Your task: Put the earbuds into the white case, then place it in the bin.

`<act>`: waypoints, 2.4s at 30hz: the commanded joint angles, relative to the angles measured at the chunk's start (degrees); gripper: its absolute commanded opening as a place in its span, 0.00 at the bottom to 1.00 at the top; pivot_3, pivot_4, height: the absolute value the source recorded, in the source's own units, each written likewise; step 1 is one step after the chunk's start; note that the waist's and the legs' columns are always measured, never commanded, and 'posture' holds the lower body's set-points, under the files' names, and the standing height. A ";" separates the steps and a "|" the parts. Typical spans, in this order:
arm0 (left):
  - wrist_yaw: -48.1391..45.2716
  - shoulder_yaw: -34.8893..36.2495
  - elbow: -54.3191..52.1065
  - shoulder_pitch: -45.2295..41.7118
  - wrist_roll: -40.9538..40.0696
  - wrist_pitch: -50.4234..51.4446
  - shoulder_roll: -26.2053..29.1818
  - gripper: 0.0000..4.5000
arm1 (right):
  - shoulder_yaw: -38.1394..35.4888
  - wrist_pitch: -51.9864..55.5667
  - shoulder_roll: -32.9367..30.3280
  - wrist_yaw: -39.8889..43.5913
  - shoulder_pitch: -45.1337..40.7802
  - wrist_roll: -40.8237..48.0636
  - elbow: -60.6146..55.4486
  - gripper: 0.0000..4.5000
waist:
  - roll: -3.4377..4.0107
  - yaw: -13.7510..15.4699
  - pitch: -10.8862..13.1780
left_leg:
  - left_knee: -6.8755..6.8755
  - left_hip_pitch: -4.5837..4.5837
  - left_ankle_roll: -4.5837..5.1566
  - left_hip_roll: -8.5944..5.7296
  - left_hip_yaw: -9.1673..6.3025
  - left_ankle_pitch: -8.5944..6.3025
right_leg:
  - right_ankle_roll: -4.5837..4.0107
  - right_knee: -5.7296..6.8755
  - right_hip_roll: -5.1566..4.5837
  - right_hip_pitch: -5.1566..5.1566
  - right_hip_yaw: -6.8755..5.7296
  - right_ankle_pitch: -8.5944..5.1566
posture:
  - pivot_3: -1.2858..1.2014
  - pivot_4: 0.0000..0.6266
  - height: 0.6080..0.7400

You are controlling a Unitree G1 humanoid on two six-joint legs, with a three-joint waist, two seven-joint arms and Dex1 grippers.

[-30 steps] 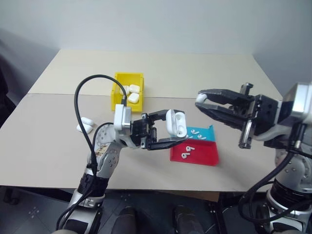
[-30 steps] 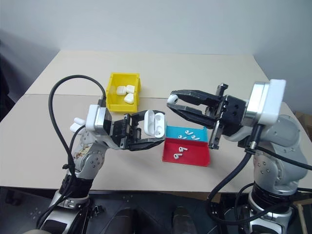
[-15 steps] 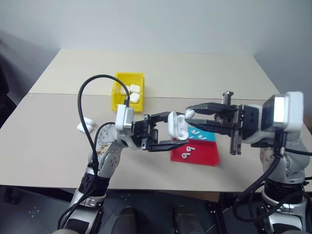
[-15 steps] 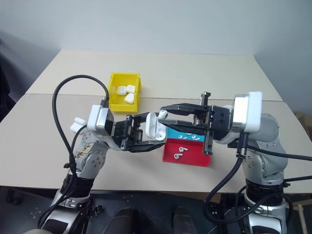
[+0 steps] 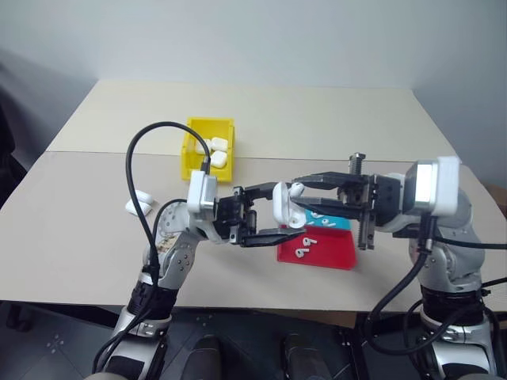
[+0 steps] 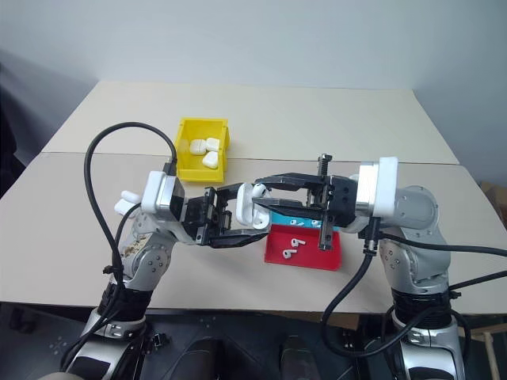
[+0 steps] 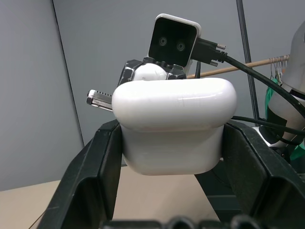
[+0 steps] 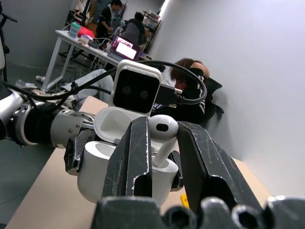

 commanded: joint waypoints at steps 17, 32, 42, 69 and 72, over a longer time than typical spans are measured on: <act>-0.07 0.28 -1.11 -0.40 1.35 -0.78 -1.14 0.62 | 1.82 -7.79 -2.12 0.95 0.63 -3.03 0.50 0.89 | 0.00 -0.01 0.00 | 0.00 0.00 0.00 0.00 0.00 0.00 | 0.00 -0.01 0.00 0.00 0.00 0.00 | 0.52 0.24 1.00; -2.43 9.55 -6.88 16.70 4.86 -6.08 14.24 0.62 | 11.22 20.43 -25.03 0.62 -15.49 -11.93 9.19 0.89 | 0.09 -0.19 0.06 | -0.09 -0.01 0.00 0.03 0.07 0.00 | -0.03 -0.06 -0.03 -0.08 0.04 -0.01 | 0.52 0.24 1.00; 2.98 11.22 -12.31 26.58 6.93 -7.85 15.81 0.62 | 35.66 20.16 -18.01 6.71 -35.12 -38.49 33.46 0.89 | 0.13 -0.59 0.09 | -0.19 -0.09 0.00 0.06 0.14 0.00 | -0.08 -0.05 -0.02 -0.29 0.05 -0.02 | 0.52 0.24 1.00; 11.46 8.32 -16.21 29.49 9.65 -8.46 14.52 0.62 | 39.50 7.66 -9.49 11.47 -35.19 -55.51 44.25 0.44 | 0.14 -0.26 0.09 | -0.19 -0.60 -0.03 0.05 0.17 0.03 | -0.14 0.24 -0.01 -0.97 0.11 0.02 | 0.52 0.24 1.00; 11.48 7.93 -15.78 29.72 10.19 -9.16 14.42 0.62 | 39.50 7.16 -9.05 11.45 -34.90 -56.05 44.91 0.44 | 0.14 -0.28 0.09 | -0.19 -0.60 -0.03 0.05 0.17 0.03 | -0.14 0.24 0.00 -0.97 0.11 0.02 | 0.52 0.24 1.00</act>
